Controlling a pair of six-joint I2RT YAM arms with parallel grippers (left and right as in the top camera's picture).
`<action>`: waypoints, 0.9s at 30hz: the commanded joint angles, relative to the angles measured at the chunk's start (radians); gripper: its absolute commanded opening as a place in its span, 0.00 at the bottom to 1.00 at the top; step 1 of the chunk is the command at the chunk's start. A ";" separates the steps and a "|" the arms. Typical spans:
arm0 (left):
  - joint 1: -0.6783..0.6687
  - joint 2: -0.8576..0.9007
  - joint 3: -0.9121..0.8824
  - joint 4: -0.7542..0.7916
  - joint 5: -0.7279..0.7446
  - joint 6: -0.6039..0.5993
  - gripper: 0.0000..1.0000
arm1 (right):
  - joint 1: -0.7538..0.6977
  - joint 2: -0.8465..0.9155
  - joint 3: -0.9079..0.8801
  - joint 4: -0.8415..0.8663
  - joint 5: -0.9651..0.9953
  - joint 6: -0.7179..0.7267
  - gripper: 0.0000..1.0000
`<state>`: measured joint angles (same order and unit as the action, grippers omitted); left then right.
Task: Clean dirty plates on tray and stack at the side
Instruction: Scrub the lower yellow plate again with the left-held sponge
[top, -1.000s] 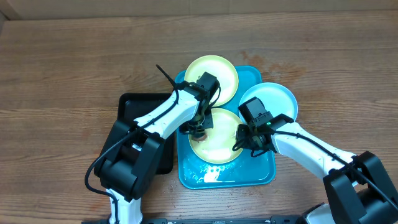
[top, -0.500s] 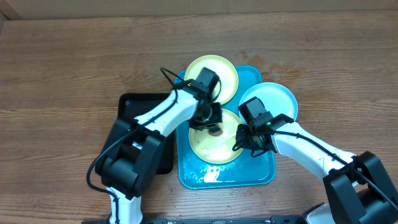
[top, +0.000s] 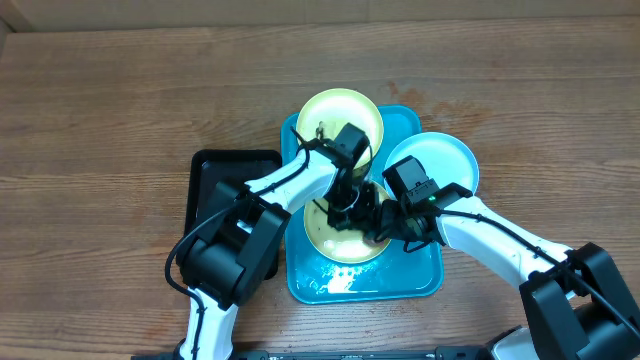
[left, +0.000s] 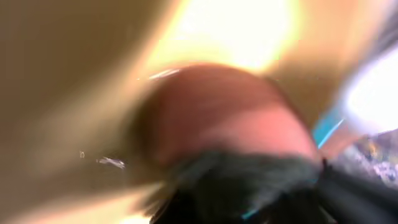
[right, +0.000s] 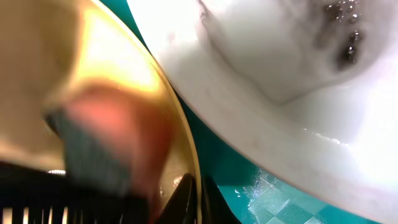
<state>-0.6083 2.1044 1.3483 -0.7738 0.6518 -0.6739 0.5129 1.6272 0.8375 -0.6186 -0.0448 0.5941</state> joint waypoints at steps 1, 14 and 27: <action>0.019 0.029 -0.025 -0.095 -0.083 0.034 0.04 | -0.002 0.023 -0.025 -0.018 0.052 -0.022 0.04; 0.056 -0.064 -0.025 -0.257 -0.817 0.040 0.04 | -0.002 0.023 -0.025 -0.018 0.052 -0.022 0.04; 0.055 -0.064 0.035 -0.141 -1.001 0.114 0.04 | -0.002 0.023 -0.025 -0.018 0.051 -0.053 0.04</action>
<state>-0.5900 2.0087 1.3640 -0.9344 -0.1493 -0.5907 0.5133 1.6272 0.8375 -0.6067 -0.0559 0.5858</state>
